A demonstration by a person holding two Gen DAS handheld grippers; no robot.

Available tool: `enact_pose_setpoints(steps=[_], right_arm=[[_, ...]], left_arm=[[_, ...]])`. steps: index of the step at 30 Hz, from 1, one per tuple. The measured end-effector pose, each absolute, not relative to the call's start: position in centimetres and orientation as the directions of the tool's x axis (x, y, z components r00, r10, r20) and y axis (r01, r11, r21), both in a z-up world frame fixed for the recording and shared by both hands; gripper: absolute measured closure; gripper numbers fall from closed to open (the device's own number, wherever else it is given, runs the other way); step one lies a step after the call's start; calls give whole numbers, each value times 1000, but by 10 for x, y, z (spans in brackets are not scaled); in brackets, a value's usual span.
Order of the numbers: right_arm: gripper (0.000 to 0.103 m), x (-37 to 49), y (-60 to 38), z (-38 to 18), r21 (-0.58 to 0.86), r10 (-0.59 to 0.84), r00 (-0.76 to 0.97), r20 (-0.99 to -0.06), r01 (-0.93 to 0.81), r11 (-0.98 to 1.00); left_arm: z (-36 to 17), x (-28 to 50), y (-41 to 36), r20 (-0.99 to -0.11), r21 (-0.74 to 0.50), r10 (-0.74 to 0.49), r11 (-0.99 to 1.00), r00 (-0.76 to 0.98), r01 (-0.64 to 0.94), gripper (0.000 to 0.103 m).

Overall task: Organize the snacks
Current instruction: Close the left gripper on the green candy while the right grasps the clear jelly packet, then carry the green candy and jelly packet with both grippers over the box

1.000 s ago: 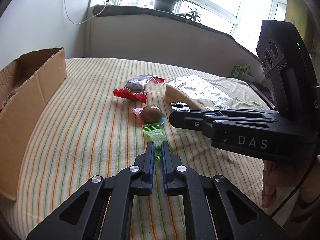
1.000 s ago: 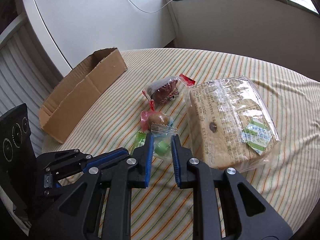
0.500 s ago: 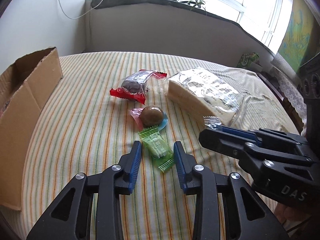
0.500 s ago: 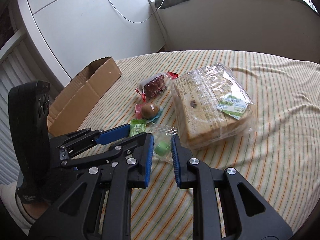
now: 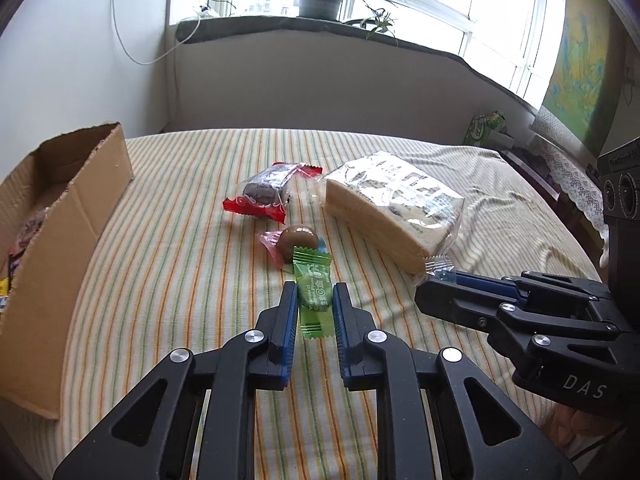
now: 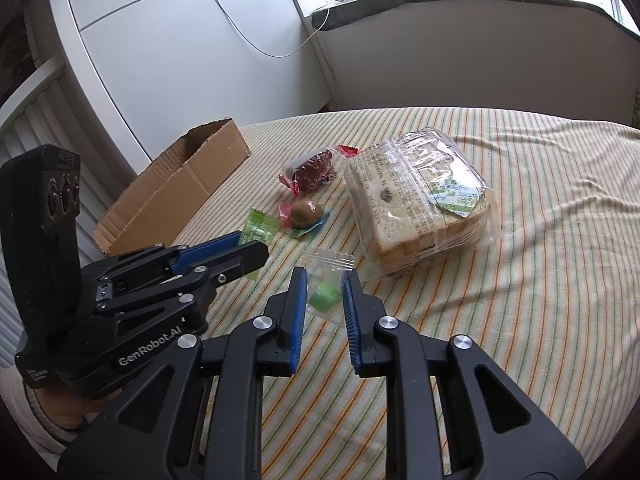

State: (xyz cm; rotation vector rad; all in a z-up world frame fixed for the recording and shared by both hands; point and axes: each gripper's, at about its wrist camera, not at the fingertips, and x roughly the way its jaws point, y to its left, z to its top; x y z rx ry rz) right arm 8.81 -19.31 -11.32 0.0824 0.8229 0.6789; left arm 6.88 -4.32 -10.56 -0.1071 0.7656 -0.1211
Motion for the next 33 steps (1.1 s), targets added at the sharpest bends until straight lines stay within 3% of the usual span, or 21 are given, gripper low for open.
enact_pose_setpoints(steps=[7,18,26,33], right_arm=[[84,71,-209,-85,290,548,571,-611,-482,826],[84,16,-220,14,159,469,750,-467,-451,878],[84,4,-189,26,106,463,764,-450,-470,877],[84,15,-122,22,76,524,705,-478,-561,824]], left_arm=[[-67,52,-48,-610,-107,-141,990,780,95,87],[28,-9,-47,-388,-87,-209,978,898,190,87],[39,-30,-21,-339,-115,-205,978,918,176,87],[32,-40,28,-333,-139,-122,987,935,79,87]])
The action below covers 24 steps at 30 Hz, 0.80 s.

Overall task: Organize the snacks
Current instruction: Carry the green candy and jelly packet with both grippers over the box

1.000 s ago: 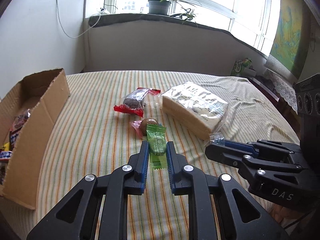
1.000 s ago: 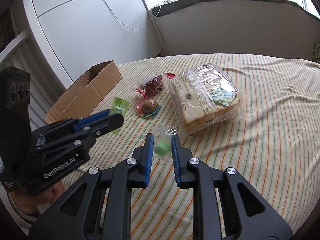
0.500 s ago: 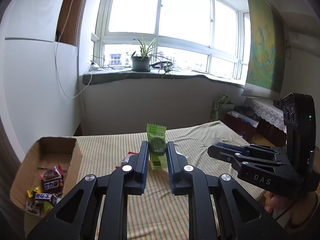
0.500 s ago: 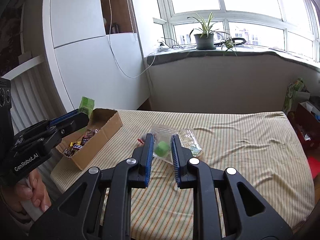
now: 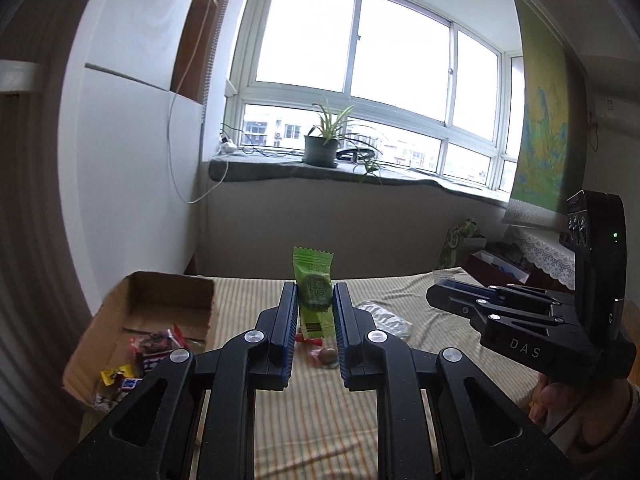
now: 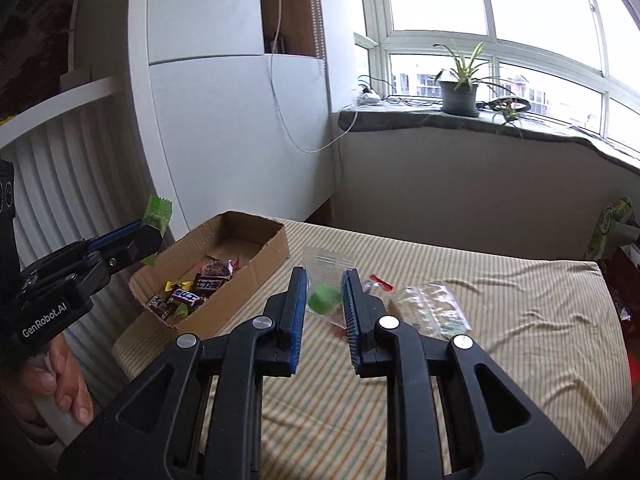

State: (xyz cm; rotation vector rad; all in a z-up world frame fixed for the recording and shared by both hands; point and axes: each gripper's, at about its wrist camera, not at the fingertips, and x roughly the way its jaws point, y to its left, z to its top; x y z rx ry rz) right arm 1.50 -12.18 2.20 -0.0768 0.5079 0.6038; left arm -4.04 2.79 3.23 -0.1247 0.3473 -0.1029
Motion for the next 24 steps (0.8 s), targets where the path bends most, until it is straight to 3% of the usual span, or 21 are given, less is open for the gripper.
enact_pose_setpoints(steps=[12,24], right_arm=[[84,22,8,12,64,667,554,-498,-743,666],[84,44,53,4,57,693,499,-521,-789,611]], left_arm=[[10,-59,121,-375,-146,105,975,921,-170,87],[-1,-49,144,-399,-152,131,966,907,-207,87]])
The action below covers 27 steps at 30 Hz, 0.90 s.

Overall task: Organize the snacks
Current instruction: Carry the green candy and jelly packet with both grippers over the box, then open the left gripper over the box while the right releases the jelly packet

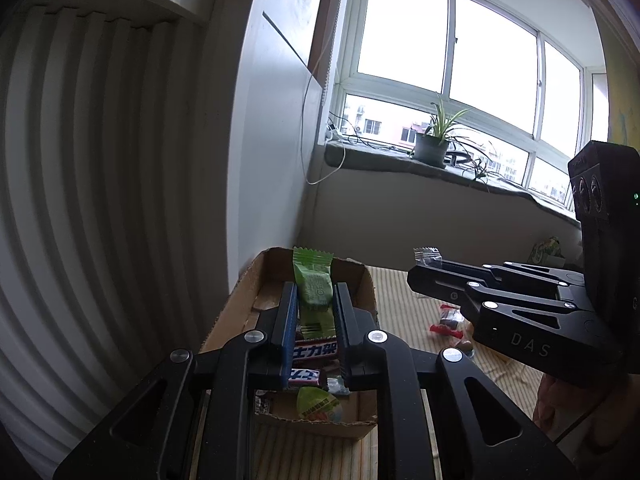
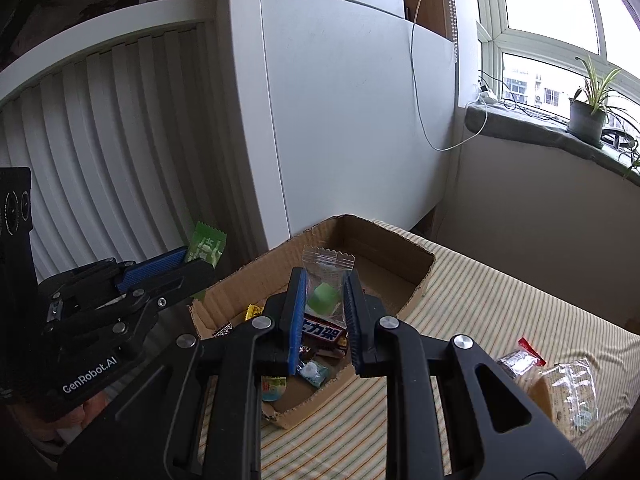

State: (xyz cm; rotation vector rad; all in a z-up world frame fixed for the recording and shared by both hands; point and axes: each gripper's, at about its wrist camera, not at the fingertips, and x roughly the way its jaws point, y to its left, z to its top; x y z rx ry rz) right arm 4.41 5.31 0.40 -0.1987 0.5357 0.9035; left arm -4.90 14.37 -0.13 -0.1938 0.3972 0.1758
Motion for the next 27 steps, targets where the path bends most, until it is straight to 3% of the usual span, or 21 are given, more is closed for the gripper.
enact_pose_setpoints(steps=[4,5,7,8,9,10,11,27], right_arm=[[83,66,68,-12,85,703,461,-542,-802,591],[77,72,73,-17,95,704,441,-556,-808,582],[55,81,79,-26,100,698,432,-571,-807,582],[42,84,80,-29,107,699,431,-571,-805,584],[37,86,80,-31,118,703,425,-570,-804,583],[37,88,79,-33,124,705,423,-569,-803,582],[37,89,78,-34,124,704,426,-569,-801,585],[35,65,45,-16,115,705,457,-542,-791,601]], left_arm=[[-17,-34,153,-440,-163,124,963,890,-215,87],[-22,-29,156,-452,-166,123,961,883,-219,87],[-32,-19,161,-483,-174,117,958,867,-227,84],[-37,-15,162,-500,-175,117,957,858,-232,70],[-42,-11,163,-512,-174,120,955,850,-240,59],[-44,-8,162,-515,-168,129,954,847,-248,37],[-46,-7,161,-511,-159,143,953,848,-257,31],[-34,-20,146,-498,-127,173,955,850,-269,29]])
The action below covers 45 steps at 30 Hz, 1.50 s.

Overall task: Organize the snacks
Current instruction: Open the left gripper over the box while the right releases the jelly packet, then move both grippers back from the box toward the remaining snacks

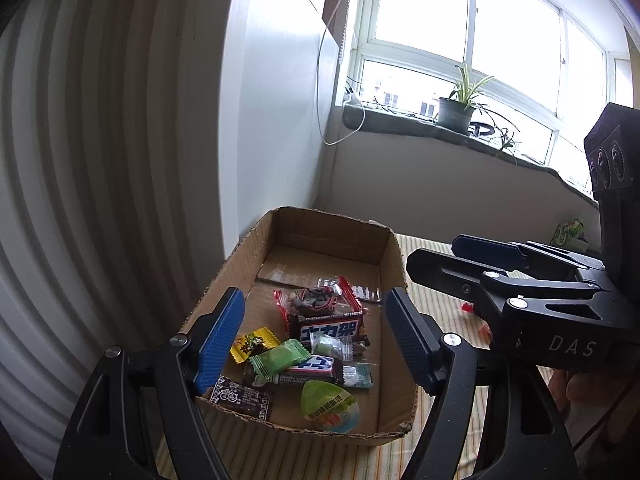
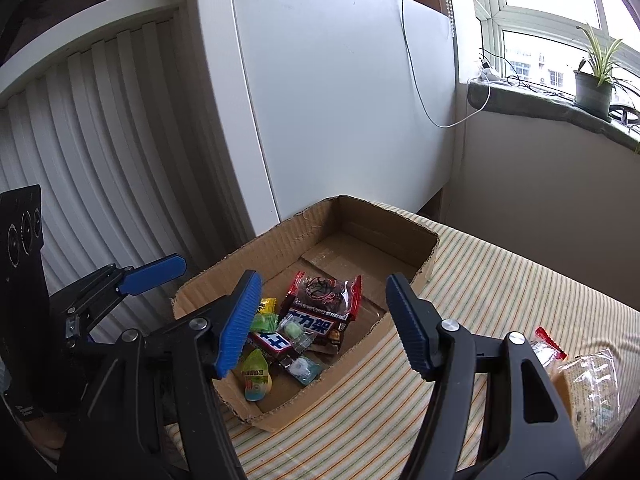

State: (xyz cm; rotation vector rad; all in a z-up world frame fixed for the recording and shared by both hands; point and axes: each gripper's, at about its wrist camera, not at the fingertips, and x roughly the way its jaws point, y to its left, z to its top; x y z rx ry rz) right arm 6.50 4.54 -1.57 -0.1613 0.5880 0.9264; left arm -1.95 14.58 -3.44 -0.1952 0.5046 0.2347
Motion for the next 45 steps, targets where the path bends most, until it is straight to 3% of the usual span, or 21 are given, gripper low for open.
enact_pose_setpoints(steps=[12,17,32,45], right_arm=[[31,60,24,-24,152,709,462,-533,-773,617],[17,53,-24,-38,118,652,565,-506,-703,701],[16,44,-198,-62,198,487,691,-534,-458,867],[16,46,-211,-69,238,513,676,-529,-463,854]], left_arm=[[-32,-21,138,-512,-93,182,960,839,-265,26],[-38,-15,116,-543,-57,153,974,826,-218,26],[-66,17,-14,-641,-78,-90,996,762,52,26],[-64,15,-42,-650,-24,-65,998,757,66,26]])
